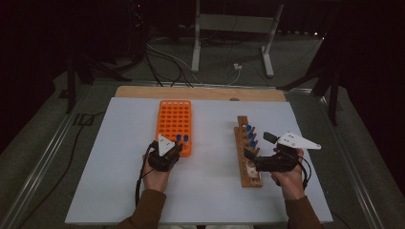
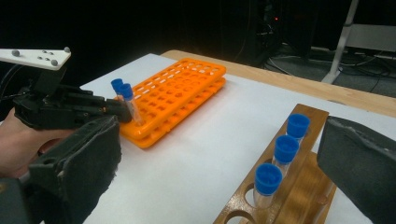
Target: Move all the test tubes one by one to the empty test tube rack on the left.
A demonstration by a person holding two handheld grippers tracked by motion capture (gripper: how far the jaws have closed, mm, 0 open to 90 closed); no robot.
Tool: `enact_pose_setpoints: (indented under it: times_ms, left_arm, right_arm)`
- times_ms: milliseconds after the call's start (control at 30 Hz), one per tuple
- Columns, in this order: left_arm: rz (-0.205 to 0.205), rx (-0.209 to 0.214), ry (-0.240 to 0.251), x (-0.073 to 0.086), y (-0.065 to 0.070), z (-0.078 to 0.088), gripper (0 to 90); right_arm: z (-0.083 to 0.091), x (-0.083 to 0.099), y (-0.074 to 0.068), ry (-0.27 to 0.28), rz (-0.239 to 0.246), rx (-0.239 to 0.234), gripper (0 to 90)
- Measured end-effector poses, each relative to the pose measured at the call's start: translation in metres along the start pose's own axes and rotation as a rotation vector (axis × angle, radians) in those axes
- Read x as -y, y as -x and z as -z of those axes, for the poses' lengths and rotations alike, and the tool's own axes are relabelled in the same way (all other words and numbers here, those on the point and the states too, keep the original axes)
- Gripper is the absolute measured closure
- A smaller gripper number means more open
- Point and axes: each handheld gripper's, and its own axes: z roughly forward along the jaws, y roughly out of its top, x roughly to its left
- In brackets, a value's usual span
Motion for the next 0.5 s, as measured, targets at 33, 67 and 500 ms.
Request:
enact_pose_setpoints:
  times_ms: [33,67,500]
  left_arm:
    - [-0.001,0.0,0.0,0.0,0.0003,0.0,78.5]
    - [0.0,-0.001,-0.001,-0.0001,0.0005,0.0001,78.5]
    - [0.026,0.023,0.008,0.0,-0.0023,0.0056,69.2]
  right_arm:
    - [-0.0002,0.0002,0.0002,0.0,0.001,0.0,0.2]
    - [-0.0002,0.0003,0.0003,0.0,0.0,0.001,0.2]
    - [0.001,0.0001,0.0024,0.006,-0.006,0.006,0.2]
